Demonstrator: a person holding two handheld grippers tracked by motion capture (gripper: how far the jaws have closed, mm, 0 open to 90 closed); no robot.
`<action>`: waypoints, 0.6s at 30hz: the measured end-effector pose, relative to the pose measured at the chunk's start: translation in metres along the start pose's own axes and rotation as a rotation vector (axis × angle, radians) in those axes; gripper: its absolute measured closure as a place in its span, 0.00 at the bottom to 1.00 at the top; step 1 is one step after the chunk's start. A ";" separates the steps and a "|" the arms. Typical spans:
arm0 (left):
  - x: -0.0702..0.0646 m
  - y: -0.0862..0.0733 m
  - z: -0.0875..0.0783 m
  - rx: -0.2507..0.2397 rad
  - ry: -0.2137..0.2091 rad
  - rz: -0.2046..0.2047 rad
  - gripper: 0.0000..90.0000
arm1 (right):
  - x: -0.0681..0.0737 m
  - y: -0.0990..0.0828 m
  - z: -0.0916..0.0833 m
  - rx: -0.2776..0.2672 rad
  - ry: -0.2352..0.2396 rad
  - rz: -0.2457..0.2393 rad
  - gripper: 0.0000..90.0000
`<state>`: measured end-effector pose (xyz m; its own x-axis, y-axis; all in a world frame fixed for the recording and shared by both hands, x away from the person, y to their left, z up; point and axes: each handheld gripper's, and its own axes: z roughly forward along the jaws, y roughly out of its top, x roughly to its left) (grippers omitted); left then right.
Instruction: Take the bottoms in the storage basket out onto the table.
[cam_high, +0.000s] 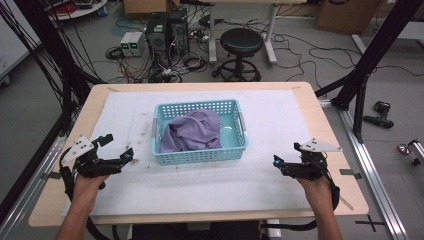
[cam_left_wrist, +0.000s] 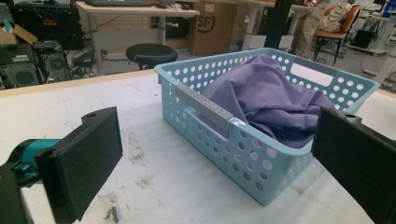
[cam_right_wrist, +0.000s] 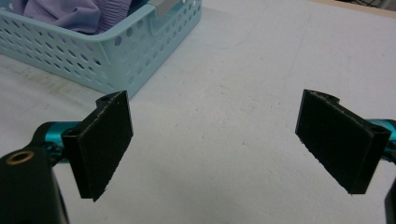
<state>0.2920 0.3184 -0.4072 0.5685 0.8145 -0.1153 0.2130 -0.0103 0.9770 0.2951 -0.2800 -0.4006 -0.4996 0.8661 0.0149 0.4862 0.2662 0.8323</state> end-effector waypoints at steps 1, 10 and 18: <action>0.003 0.001 0.000 -0.007 0.006 -0.006 0.02 | 0.001 0.000 0.000 -0.002 0.003 -0.008 0.12; 0.009 0.007 -0.001 -0.035 0.017 -0.019 0.02 | 0.001 0.003 -0.006 -0.029 0.006 0.034 0.12; 0.003 0.011 0.008 -0.035 -0.014 -0.006 0.02 | 0.009 0.017 -0.005 -0.062 0.026 0.042 0.12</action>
<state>0.3029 0.3162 -0.3986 0.5783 0.8064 -0.1236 0.1890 0.0149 0.9819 0.2951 -0.2698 -0.3830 -0.4984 0.8646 0.0639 0.4619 0.2024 0.8635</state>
